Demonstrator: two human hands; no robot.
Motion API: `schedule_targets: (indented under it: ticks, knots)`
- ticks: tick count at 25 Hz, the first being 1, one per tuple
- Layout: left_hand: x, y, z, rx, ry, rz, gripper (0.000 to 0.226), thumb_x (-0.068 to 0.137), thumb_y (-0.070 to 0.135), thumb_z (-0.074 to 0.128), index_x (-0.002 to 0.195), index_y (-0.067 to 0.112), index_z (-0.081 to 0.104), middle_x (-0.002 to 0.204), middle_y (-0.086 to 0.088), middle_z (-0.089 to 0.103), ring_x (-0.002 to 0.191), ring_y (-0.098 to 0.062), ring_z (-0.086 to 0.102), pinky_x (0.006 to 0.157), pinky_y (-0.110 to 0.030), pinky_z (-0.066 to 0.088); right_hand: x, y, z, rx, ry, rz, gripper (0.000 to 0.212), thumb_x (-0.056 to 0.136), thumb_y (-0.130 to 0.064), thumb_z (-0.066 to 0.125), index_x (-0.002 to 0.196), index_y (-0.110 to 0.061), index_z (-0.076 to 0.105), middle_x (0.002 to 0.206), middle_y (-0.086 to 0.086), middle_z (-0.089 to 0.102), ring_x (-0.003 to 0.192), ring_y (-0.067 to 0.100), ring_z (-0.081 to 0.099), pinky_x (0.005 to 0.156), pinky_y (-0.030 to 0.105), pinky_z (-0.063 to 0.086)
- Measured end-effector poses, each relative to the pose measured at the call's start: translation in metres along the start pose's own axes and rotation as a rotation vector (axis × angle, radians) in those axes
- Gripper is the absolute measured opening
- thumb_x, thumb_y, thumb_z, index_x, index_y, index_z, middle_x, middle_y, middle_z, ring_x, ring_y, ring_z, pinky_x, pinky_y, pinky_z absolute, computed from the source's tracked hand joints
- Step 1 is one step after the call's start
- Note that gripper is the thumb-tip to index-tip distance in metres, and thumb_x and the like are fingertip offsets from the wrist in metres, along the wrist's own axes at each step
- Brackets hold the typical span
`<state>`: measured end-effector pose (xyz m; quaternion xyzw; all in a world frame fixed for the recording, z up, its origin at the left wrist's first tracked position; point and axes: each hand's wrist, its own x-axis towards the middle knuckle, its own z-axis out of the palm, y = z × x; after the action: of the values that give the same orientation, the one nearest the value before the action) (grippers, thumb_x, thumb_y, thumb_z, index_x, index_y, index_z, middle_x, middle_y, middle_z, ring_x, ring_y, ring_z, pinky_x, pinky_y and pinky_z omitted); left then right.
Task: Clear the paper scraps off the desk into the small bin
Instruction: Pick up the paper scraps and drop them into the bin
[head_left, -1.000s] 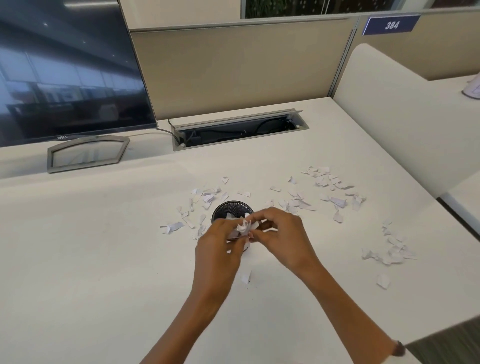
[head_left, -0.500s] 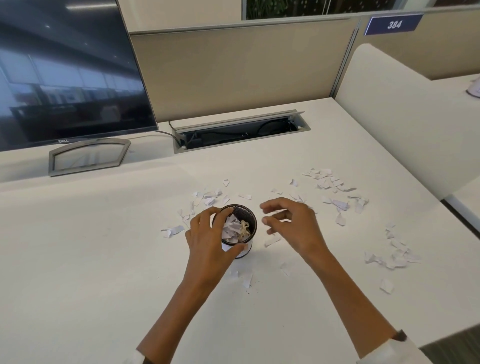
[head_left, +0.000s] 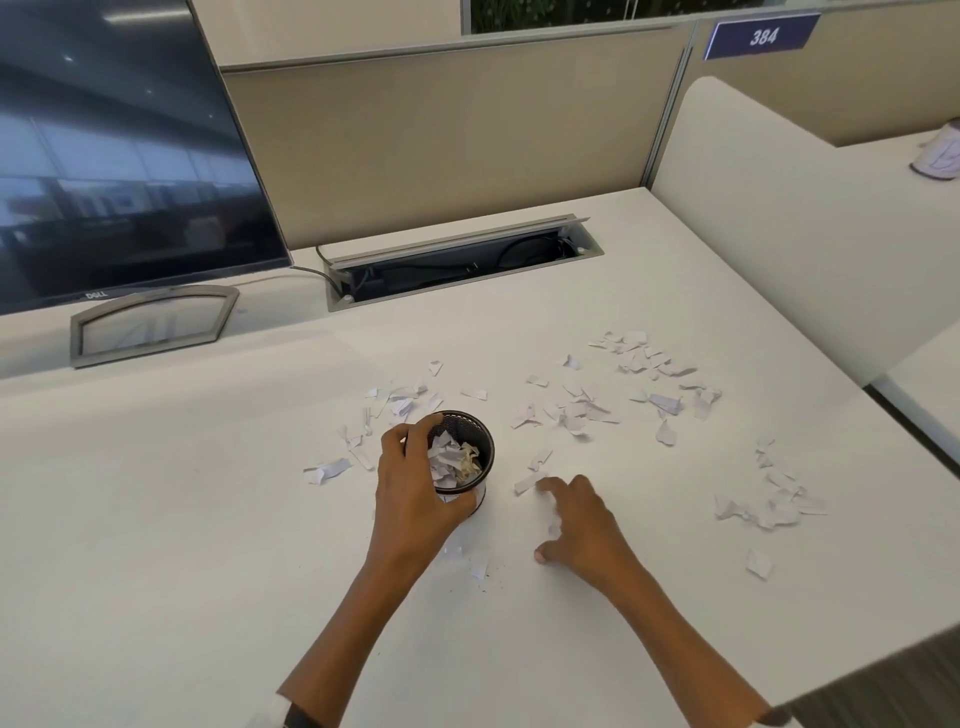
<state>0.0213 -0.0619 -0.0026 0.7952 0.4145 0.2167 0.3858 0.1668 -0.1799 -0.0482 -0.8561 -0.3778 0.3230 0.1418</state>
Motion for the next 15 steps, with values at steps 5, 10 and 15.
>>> schedule_targets:
  ticks: [5,10,15]
  knots:
    - [0.009,0.011,-0.011,-0.035,0.05,0.031,0.073,0.056,0.022,0.078,0.121,0.028,0.044,0.116,0.004,0.038,0.111,-0.019,0.047,0.088,-0.029,0.042,0.001,-0.027,0.035,0.147,-0.068,-0.214,0.052,0.076,-0.009,0.066,0.125,-0.021,0.051,0.11,0.005,0.045,0.091,0.022,0.055,0.079,0.023,0.048]
    - [0.003,0.026,-0.016,-0.158,0.089,0.08,0.077,0.051,0.028,0.075,0.115,0.047,0.038,0.111,0.024,0.039,0.109,-0.001,0.046,0.084,-0.008,0.04,0.015,-0.015,0.011,0.38,0.263,-0.215,0.038,0.076,0.008,0.059,0.104,-0.017,0.067,0.1,0.004,0.055,0.076,0.013,0.055,0.069,0.015,0.042]
    - [-0.006,0.048,0.023,-0.245,-0.069,0.112,0.082,0.05,0.028,0.078,0.116,0.049,0.034,0.119,0.018,0.044,0.116,-0.003,0.046,0.094,-0.014,0.042,0.025,0.031,-0.046,0.396,0.563,-0.089,0.033,0.076,0.006,0.066,0.101,-0.016,0.069,0.104,0.012,0.06,0.085,0.024,0.057,0.071,0.029,0.044]
